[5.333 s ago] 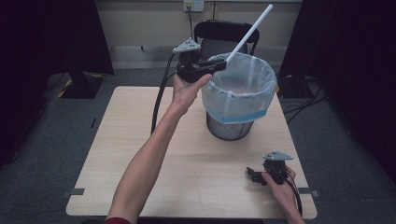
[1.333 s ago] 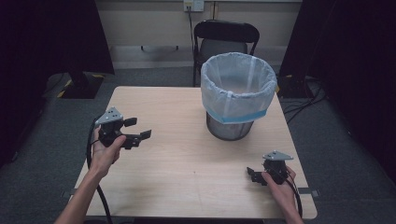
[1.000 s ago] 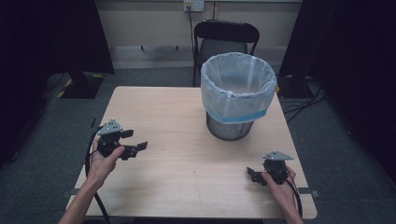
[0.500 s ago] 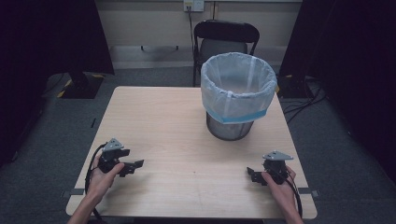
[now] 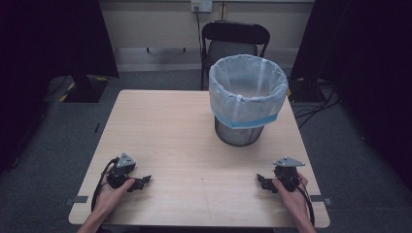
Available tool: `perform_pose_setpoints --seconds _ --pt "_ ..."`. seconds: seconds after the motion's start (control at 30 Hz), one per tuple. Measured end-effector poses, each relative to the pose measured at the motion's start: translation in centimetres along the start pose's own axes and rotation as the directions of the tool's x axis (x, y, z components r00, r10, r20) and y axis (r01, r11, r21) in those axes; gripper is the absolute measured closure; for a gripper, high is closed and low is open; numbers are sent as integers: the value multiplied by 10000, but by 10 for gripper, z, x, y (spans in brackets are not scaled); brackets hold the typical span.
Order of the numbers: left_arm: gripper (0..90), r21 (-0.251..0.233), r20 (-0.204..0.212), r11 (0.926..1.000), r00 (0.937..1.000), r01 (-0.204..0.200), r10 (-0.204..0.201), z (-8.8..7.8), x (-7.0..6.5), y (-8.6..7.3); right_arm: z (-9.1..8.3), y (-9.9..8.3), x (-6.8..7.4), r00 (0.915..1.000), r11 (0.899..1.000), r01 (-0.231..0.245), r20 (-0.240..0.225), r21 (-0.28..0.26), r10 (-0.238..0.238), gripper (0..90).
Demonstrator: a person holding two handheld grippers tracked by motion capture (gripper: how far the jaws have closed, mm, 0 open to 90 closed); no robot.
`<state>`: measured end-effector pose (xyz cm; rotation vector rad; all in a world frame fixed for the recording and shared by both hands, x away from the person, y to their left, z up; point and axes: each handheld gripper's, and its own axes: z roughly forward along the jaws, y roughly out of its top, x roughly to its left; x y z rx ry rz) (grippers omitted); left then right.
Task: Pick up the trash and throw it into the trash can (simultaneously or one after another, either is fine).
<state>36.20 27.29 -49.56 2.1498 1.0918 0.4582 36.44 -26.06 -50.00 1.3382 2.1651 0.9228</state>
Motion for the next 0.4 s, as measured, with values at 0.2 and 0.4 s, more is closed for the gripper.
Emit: perform_pose_setpoints --seconds 0.2,0.4 --pt "132 -440 -15 9990 10000 69 -69 2 0 -5 0 0 0 10000 10000 -1 1 0 1 86" --pt "126 -455 -4 9990 10000 49 -50 2 0 -5 0 0 0 10000 10000 -24 4 16 24 86"
